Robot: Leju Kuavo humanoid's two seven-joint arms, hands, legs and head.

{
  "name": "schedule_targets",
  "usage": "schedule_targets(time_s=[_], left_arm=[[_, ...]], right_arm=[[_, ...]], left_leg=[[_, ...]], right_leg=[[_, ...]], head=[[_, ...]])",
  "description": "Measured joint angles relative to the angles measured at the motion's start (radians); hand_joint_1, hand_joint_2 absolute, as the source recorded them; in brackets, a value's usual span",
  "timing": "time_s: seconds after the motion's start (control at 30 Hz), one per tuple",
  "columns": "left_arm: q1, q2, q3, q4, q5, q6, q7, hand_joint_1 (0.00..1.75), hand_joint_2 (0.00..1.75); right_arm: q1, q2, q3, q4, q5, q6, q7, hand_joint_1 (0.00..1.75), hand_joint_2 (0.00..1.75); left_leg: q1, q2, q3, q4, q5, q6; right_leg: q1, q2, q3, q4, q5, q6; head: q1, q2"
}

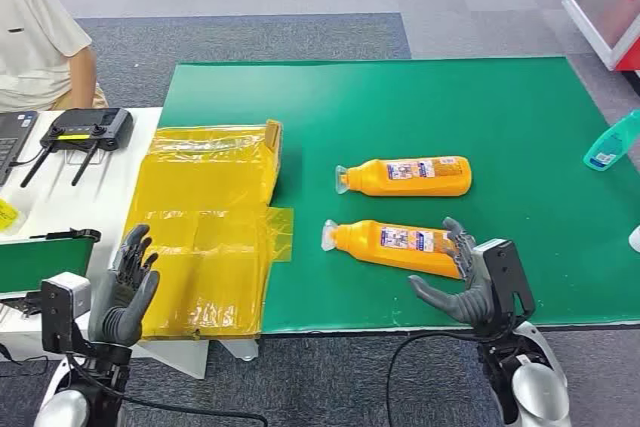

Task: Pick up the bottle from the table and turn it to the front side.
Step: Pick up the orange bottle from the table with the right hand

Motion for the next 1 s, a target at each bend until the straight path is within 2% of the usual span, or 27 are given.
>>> schedule_targets(time_s=[0.23,0.5,0.6,0.73,0.8,0.87,1.0], left_arm=[[0.007,-0.003,0.008,-0.005,0.0,-0.006,0.0,0.0,1.75],[0.039,-0.004,0.032,-0.006,-0.004,-0.061,-0.017,0.0,1.75],[0.052,-0.003,0.036,-0.008,-0.028,-0.077,-0.023,0.0,1.75],[0.066,-0.004,0.039,-0.019,-0.055,-0.091,-0.025,0.0,1.75],[0.068,-0.006,0.04,-0.021,-0.056,-0.095,-0.025,0.0,1.75],[0.067,-0.008,0.04,-0.022,-0.058,-0.095,-0.024,0.0,1.75],[0.067,-0.008,0.04,-0.022,-0.059,-0.095,-0.024,0.0,1.75]], right_arm=[[0.0,0.0,0.004,0.0,0.0,0.001,0.001,0.0,1.75],[-0.018,-0.001,0.004,0.0,0.034,-0.01,0.003,0.0,1.75],[-0.029,-0.011,0.013,0.0,0.211,-0.073,0.009,0.0,1.75],[-0.063,-0.04,0.062,0.003,0.662,-0.178,0.063,0.0,1.75],[-0.084,-0.056,0.095,0.011,0.808,-0.182,0.093,0.0,1.75],[-0.104,-0.073,0.131,0.025,0.897,-0.181,0.111,0.0,1.75],[-0.129,-0.103,0.192,0.057,0.961,-0.174,0.125,0.0,1.75]], left_leg=[[0.0,0.0,0.0,0.0,0.0,0.0],[0.0,0.0,0.0,0.0,0.0,0.0],[0.0,0.0,0.0,0.0,0.0,0.0],[0.0,0.0,0.0,0.0,0.0,0.0],[0.0,0.0,0.0,0.0,0.0,0.0],[0.0,0.0,0.0,0.0,0.0,0.0],[0.0,0.0,0.0,0.0,0.001,0.0]], right_leg=[[0.0,0.0,0.0,0.0,0.0,0.0],[0.0,0.0,0.0,0.0,0.0,0.0],[0.0,0.0,0.0,0.0,0.0,0.0],[0.0,0.0,0.0,0.0,0.0,0.0],[0.0,0.0,0.0,0.0,0.0,0.0],[0.0,0.0,0.0,0.0,0.0,0.0],[0.0,0.0,0.0,0.0,0.0,0.0]], head=[[0.0,0.0],[0.0,0.0],[0.0,0.0],[0.0,0.0],[0.0,0.0],[0.0,0.0],[0.0,0.0]])
